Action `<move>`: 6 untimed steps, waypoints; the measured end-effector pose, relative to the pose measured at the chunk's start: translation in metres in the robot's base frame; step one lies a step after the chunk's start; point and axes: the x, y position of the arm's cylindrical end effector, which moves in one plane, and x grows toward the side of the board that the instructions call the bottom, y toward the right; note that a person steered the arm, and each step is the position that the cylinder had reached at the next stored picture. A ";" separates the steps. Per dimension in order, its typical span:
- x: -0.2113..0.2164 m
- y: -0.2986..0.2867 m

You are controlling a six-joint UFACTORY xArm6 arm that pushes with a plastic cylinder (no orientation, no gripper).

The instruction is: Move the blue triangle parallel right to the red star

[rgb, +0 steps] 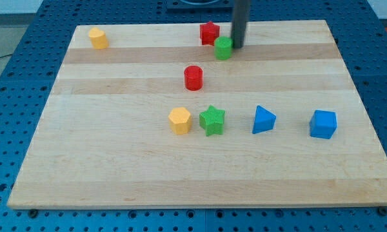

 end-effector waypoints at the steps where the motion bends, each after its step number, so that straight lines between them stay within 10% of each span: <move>1: 0.062 -0.036; 4: 0.203 0.099; 6: 0.180 0.034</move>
